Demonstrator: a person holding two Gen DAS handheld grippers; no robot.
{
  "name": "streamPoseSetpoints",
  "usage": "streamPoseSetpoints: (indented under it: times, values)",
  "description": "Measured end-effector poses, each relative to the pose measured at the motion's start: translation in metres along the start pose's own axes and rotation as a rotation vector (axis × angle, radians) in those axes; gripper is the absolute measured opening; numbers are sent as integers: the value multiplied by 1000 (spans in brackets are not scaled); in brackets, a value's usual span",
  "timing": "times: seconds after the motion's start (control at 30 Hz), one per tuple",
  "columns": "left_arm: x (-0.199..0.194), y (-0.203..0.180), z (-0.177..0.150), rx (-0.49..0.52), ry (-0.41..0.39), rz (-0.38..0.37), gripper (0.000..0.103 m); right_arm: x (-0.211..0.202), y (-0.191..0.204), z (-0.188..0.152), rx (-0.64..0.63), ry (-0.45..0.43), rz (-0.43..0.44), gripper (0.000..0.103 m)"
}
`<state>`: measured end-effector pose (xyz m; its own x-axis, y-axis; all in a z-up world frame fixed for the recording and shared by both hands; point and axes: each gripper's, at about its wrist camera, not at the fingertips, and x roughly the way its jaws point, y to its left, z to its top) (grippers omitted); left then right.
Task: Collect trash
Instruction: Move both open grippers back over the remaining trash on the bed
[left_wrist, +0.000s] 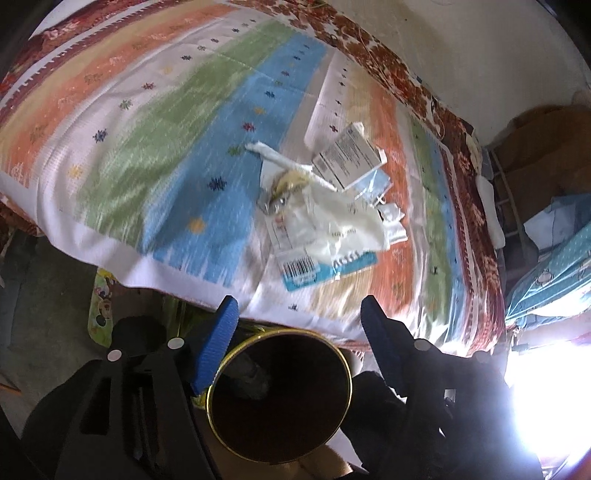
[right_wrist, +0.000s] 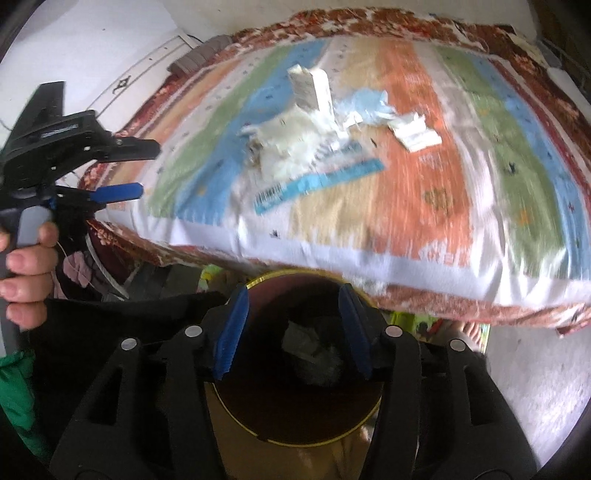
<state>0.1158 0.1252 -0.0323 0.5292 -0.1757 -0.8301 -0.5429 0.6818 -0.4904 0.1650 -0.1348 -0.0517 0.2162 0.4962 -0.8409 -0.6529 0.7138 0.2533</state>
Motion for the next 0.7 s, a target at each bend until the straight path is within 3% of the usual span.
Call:
streamPoseSetpoints:
  times: [0.33, 0.7]
  values:
    - [3, 2, 28, -30, -23, -27, 75, -15, 5, 26, -61, -87, -36, 67]
    - [26, 4, 67, -23, -44, -40, 78, 0, 11, 51, -86, -127, -29, 83]
